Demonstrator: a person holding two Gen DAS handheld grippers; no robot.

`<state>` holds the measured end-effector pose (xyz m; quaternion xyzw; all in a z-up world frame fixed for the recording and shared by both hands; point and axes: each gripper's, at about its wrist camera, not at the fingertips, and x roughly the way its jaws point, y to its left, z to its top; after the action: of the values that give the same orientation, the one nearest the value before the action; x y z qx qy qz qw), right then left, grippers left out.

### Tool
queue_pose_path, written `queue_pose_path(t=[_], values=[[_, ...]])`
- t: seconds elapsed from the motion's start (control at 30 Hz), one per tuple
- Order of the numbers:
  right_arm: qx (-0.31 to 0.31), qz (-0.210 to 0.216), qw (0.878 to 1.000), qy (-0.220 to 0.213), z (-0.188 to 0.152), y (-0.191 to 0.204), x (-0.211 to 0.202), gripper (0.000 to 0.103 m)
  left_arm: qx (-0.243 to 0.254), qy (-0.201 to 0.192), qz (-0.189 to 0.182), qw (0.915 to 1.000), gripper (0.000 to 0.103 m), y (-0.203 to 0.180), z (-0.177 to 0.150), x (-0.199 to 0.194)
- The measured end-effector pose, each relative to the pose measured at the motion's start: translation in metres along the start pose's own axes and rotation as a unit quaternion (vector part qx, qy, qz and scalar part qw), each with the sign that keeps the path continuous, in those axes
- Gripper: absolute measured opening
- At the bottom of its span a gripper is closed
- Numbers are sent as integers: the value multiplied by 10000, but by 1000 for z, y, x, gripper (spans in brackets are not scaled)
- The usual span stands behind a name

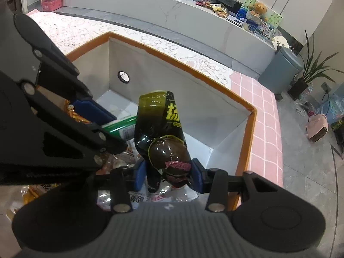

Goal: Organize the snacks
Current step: 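Lower both items into the box and open both grippers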

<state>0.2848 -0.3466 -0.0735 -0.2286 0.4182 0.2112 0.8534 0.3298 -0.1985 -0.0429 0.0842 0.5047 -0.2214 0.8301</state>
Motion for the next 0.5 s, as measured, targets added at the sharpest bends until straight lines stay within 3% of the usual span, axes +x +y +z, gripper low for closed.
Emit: queue_pose_path(t=[0.17,0.33,0.43,0.5], values=[[-71,24,9999,92,1,3,-2,45,36,-97,28,9999,26,-1,-1,-8],[-113,-52,9998,160,4,3,-8,47,110,-139,116,9998,35,-2,-2,-21],[-117,-73,9996,247,5,4,-15,60,168,-207,150,9995,44,-3,-7,-36],[-158,-144,9996,209,5,6,-23,62,217,-279,214,9991,47,-4,-11,-48]])
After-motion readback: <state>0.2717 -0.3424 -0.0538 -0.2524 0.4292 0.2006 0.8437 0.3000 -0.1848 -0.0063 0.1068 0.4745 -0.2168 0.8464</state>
